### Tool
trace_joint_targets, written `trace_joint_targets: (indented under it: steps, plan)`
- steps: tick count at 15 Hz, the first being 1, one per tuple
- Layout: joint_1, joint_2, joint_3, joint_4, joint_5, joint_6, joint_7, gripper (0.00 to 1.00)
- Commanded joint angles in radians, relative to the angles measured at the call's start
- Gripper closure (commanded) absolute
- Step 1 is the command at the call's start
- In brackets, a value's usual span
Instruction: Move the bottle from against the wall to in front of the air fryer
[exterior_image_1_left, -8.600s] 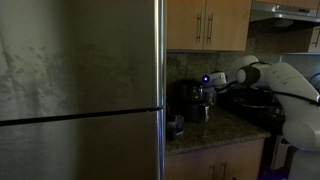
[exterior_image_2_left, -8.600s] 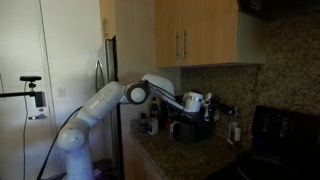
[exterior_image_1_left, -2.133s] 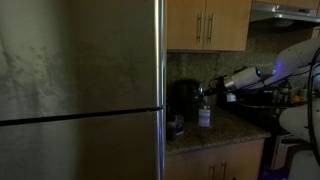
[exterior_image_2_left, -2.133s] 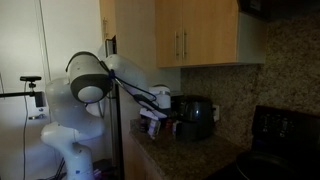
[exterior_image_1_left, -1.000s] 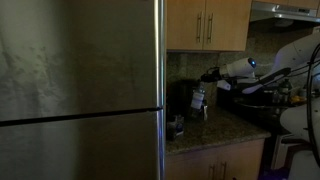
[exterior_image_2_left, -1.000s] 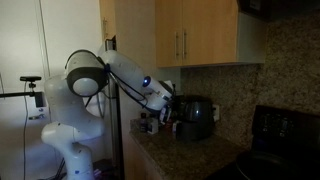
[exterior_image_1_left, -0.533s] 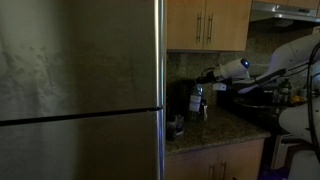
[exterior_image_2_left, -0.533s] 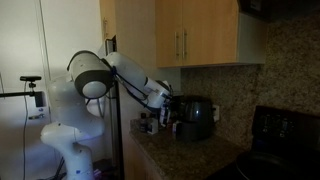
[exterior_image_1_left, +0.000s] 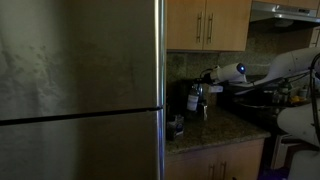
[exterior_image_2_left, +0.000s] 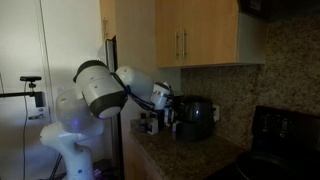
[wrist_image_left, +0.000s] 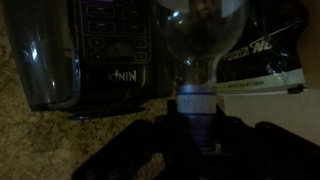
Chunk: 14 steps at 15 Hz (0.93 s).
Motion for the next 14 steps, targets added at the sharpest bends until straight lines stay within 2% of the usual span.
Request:
trace_joint_targets:
  steps: [1,3,4,9,14]
  plan:
    - [0.016,0.095,0.008,-0.025,0.035,-0.076,-0.092,0.78]
    - [0.027,0.136,0.005,-0.032,0.028,-0.098,-0.101,0.78]
    - [0.021,0.12,0.002,-0.035,0.05,-0.09,-0.126,0.94]
    - [0.031,0.109,-0.034,-0.046,0.134,-0.065,-0.312,0.94]
    - [0.056,0.154,-0.049,-0.039,0.139,-0.042,-0.405,0.94]
